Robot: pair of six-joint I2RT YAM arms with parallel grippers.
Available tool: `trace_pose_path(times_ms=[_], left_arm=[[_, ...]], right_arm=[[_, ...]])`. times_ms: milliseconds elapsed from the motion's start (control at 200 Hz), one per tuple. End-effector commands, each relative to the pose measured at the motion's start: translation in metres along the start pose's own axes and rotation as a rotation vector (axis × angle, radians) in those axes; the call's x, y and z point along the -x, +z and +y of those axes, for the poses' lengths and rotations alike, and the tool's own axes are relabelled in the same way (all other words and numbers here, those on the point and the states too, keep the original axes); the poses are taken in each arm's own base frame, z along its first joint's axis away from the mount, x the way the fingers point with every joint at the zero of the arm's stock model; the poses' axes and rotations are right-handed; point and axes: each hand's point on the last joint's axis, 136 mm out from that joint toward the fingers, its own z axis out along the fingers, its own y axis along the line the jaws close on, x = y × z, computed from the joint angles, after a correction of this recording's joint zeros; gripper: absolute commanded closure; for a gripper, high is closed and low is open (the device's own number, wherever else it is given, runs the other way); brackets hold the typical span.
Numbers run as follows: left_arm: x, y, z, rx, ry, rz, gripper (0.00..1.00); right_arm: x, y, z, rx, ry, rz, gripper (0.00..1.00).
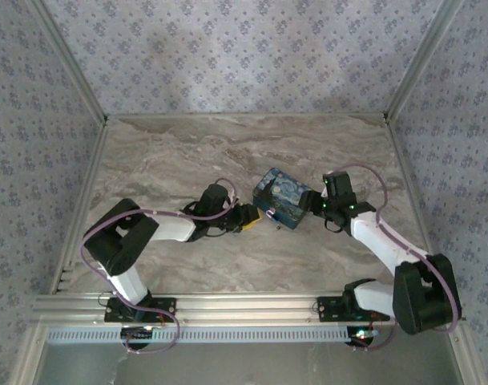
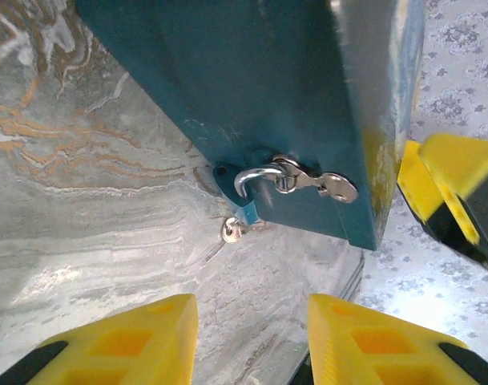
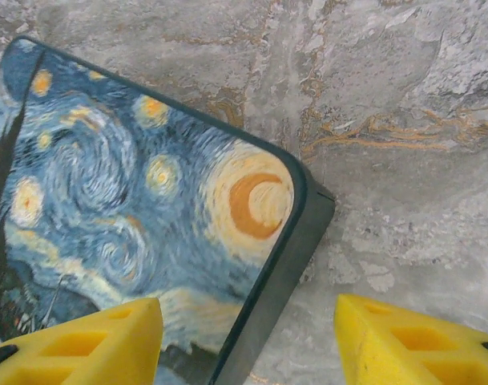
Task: Unlock a padlock with a key
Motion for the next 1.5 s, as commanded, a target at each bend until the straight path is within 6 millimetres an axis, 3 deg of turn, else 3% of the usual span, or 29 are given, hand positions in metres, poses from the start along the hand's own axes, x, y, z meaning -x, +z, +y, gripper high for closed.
trace_pose_path(times_ms=[0,180,375,510,695,924,1074,1239,1339,1494], left_arm=[[0.003,-0.012,0.006,0.058,0.047,-0.030,0.59],[0.005,-0.028,0.011,0.109,0.084,-0.079,0.57],[0.007,-0.047,0.022,0.167,0.110,-0.147,0.54],[0.007,-0.058,0.027,0.205,0.123,-0.171,0.53],[0.011,-0.069,0.027,0.233,0.150,-0.215,0.53],[0.024,-0.086,0.022,0.323,0.214,-0.266,0.47],[0.035,-0.095,0.016,0.377,0.236,-0.285,0.43],[0.066,-0.099,0.000,0.363,0.238,-0.335,0.38],[0.090,-0.092,-0.007,0.360,0.235,-0.321,0.38],[0.120,-0.064,-0.015,0.344,0.227,-0.268,0.39]], right_arm=[[0.030,0.003,0.023,0.077,0.009,-0.047,0.40],[0.047,0.020,0.041,0.126,-0.011,-0.026,0.40],[0.054,0.048,0.060,0.164,-0.040,0.036,0.41],[0.054,0.056,0.071,0.169,-0.061,0.050,0.41],[0.052,0.051,0.060,0.101,-0.105,0.054,0.41],[0.052,0.013,0.041,-0.031,-0.229,-0.002,0.41],[0.036,-0.013,0.047,-0.016,-0.290,-0.021,0.41],[-0.003,-0.030,0.066,0.097,-0.385,0.011,0.42],[-0.027,-0.032,0.072,0.130,-0.452,0.033,0.43],[-0.054,-0.024,0.075,0.152,-0.502,0.061,0.45]])
